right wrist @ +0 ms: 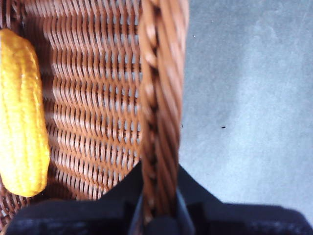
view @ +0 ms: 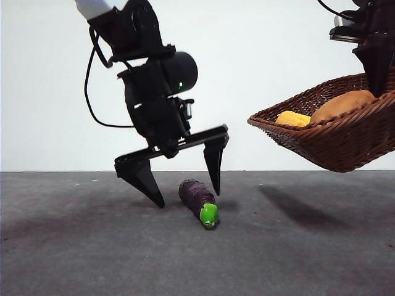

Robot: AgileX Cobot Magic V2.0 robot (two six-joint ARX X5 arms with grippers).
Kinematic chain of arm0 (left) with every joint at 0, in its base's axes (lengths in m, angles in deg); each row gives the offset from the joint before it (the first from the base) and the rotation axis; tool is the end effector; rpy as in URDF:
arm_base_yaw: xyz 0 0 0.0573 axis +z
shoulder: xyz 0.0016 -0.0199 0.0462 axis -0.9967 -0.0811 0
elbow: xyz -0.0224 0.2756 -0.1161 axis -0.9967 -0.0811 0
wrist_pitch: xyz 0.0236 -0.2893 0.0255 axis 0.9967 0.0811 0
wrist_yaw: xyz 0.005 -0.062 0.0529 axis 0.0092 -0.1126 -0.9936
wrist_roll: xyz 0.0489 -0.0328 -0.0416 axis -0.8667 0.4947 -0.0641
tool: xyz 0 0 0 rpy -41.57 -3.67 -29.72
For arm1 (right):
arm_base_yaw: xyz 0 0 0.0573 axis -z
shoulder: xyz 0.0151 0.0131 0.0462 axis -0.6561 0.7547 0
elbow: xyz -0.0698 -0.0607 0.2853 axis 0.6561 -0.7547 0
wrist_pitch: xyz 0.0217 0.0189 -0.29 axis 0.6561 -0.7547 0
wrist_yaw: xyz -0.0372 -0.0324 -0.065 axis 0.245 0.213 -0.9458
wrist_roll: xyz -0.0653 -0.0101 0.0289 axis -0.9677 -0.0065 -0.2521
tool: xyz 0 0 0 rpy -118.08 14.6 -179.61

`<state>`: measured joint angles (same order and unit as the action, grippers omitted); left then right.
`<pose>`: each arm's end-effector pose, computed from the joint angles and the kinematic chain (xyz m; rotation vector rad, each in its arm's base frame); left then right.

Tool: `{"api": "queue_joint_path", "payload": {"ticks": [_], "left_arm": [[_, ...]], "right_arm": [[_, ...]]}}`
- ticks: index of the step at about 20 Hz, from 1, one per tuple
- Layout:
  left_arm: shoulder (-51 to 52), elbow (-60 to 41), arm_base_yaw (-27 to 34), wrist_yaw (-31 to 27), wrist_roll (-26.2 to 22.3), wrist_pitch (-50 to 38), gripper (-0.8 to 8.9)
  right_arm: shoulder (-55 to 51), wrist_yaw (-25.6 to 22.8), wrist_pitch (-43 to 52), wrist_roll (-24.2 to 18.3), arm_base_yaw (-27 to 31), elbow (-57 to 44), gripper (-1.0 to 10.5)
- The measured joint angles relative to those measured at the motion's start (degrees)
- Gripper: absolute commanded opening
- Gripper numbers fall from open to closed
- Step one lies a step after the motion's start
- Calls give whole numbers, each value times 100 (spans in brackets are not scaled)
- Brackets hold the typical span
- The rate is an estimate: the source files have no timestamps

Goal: Help me put the vegetables on the table into the basket

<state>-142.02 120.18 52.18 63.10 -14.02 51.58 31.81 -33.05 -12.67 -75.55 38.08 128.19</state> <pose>0.4092 -0.2763 0.1675 -0.0666 1.2566 -0.3914 0.4030 0.0263 0.3351 0.0152 1.3488 0.1481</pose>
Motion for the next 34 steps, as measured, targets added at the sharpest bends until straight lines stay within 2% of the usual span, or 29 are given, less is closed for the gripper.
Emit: {"api": "queue_joint_path", "payload": {"ticks": [2, 3, 7, 9, 10, 16, 19, 23, 25, 29, 34], "left_arm": [[9, 0, -4, -33, 2, 0, 527], [9, 0, -20, -129, 2, 0, 481], [9, 0, -72, -289, 0, 26, 133], [9, 0, -81, -295, -7, 24, 4], [9, 0, -81, -295, -15, 24, -13], [153, -7, -81, -273, -317, 173, -13], [780, -13, -83, -251, -393, 195, -13], [1810, -11, -280, -127, -413, 39, -13], [2127, -11, -428, 280, -385, -151, -13], [2273, -11, -476, 1875, 92, -861, -13], [2273, -11, -476, 2046, 409, -890, -13]], "right_arm": [[2, 0, 0, -11, 0, 0, -9], [0, 0, 2, -11, 0, 0, -9], [2, 0, 0, -11, 0, 2, -9], [2, 0, 2, -11, 0, 0, -9], [0, 0, 0, -11, 0, 0, -9], [2, 0, 0, -9, 0, 0, -9], [0, 15, 0, -9, 0, 0, -9], [2, 518, 2, -7, -26, 0, -9], [0, 778, 2, -2, -98, 0, -9], [2, 861, 2, 76, -455, 0, -9], [2, 868, 24, 127, -1054, 0, -9]]}}
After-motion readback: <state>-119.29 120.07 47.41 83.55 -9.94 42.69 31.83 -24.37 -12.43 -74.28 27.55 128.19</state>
